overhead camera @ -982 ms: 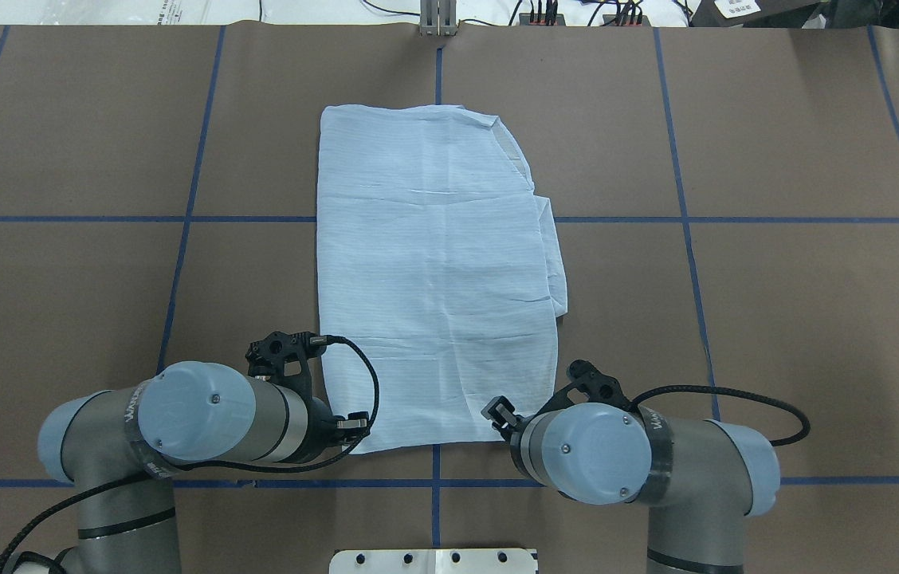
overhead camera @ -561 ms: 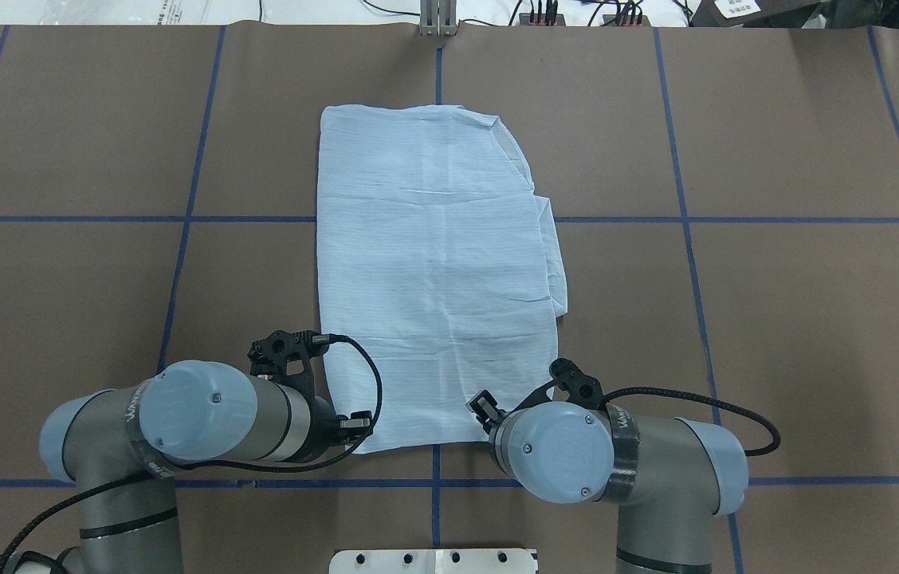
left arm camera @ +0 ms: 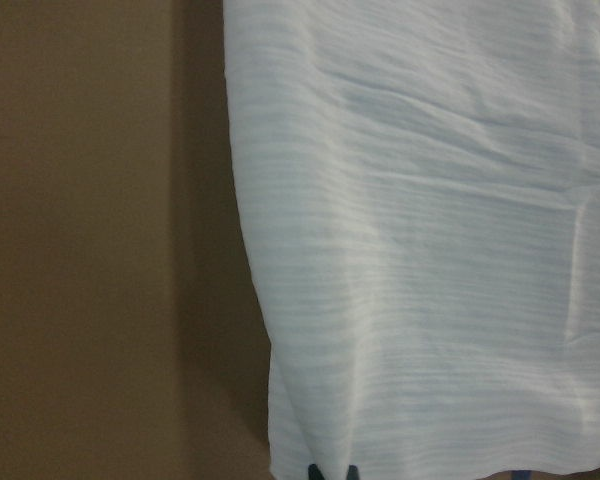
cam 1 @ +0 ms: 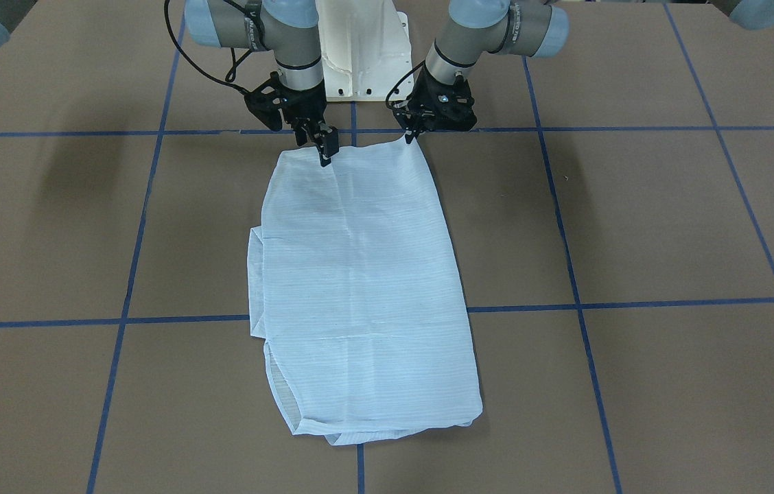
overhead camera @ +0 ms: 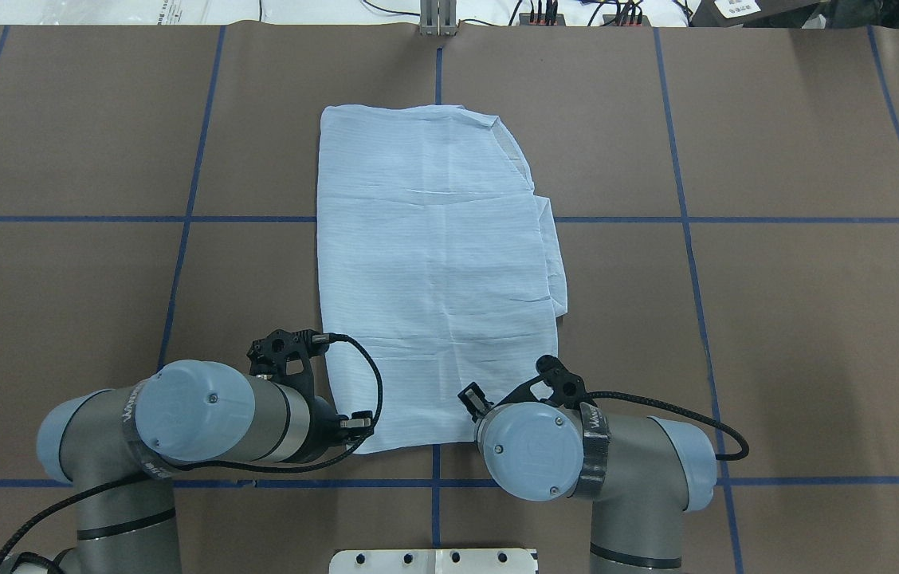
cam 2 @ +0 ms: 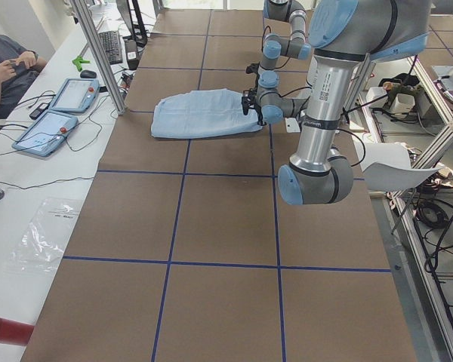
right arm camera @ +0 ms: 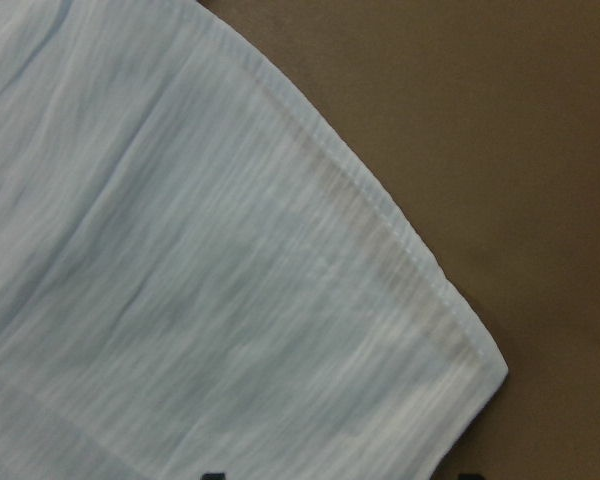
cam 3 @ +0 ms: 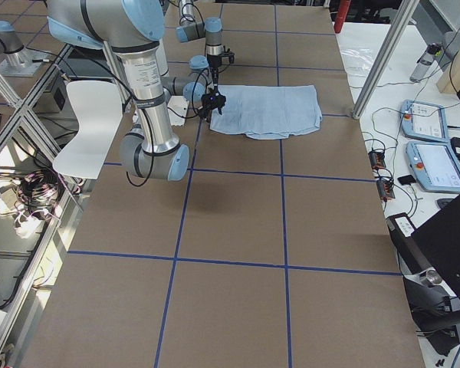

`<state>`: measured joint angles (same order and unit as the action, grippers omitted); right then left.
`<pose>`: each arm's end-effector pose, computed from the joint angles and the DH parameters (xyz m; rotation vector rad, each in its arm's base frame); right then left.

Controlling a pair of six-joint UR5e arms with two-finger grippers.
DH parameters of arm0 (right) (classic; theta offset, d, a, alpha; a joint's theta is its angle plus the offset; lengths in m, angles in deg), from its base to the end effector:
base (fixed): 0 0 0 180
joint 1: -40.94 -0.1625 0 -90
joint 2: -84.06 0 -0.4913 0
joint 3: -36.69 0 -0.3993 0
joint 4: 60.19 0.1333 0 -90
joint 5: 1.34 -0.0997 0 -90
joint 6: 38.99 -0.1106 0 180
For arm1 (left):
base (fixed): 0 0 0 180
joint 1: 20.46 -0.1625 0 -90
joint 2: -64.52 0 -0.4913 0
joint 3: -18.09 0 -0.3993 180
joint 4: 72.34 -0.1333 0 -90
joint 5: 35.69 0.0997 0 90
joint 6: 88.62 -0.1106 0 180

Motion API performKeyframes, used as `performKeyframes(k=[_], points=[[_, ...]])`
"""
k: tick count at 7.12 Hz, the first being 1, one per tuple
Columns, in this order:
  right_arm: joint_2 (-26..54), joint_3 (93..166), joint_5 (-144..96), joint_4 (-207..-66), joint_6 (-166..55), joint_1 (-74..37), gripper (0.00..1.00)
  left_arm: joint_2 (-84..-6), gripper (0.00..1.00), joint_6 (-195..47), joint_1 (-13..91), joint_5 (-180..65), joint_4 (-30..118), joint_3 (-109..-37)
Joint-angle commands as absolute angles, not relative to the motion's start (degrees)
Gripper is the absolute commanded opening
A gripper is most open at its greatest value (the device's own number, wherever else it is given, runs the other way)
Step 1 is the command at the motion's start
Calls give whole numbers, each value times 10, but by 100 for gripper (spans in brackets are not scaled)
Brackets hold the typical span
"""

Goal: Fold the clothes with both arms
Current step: 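Move the right gripper to the other near corner and grasp both corners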

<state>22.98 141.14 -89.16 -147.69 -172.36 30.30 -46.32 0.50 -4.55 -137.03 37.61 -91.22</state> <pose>-0.6396 -0.2601 0.3237 -0.1982 -0.8074 0.9053 0.5692 -0.2783 0.3318 -0.0249 1.0607 -0.1335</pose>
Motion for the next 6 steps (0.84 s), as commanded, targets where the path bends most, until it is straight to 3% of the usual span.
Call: performKeyframes(k=[1,3,4,5,6], points=[[232,1408,-891,-1476,-1724,303,61,-463,0,5,-45,-1370,376,-913],[232,1407,-891,-1476,-1728,303,45,-463,0,5,-45,-1370,376,-913],[232,1403,-890,-1476,-1728,303,30,-463,0,5,-45,-1370,376,-913],[232,1403,-889,-1476,-1736,303,0,-463,0,5,-45,-1370,376,-915],[232,1403,-889,-1476,-1737,303,0,-463,0,5,-45,-1370,376,-918]])
